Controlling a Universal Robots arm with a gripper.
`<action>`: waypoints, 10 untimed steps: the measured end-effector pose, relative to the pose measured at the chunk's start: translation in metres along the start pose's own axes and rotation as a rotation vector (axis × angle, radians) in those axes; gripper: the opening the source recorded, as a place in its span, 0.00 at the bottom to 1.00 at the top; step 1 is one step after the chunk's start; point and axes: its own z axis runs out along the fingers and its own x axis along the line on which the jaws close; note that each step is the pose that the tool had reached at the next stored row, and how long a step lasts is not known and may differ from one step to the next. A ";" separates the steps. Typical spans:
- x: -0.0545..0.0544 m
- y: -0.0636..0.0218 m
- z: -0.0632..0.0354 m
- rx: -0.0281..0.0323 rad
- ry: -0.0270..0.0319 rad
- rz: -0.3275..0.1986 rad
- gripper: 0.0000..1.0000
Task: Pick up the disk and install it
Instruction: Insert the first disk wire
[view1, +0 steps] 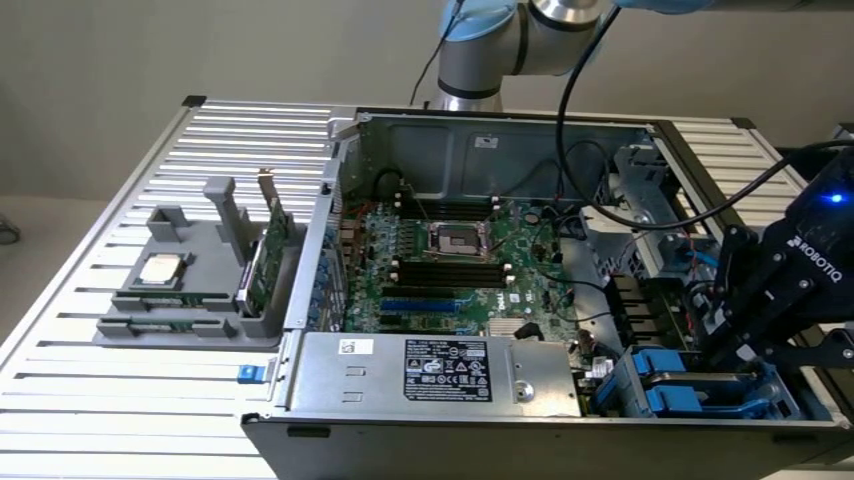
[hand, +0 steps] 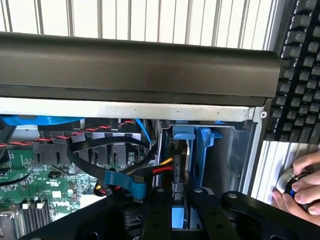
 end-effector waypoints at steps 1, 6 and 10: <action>0.000 0.0001 0.0000 0.0024 0.0038 0.020 0.20; 0.001 0.0030 0.0000 0.0141 -0.0081 0.085 0.20; 0.002 0.0031 0.0003 0.0144 -0.0084 0.088 0.20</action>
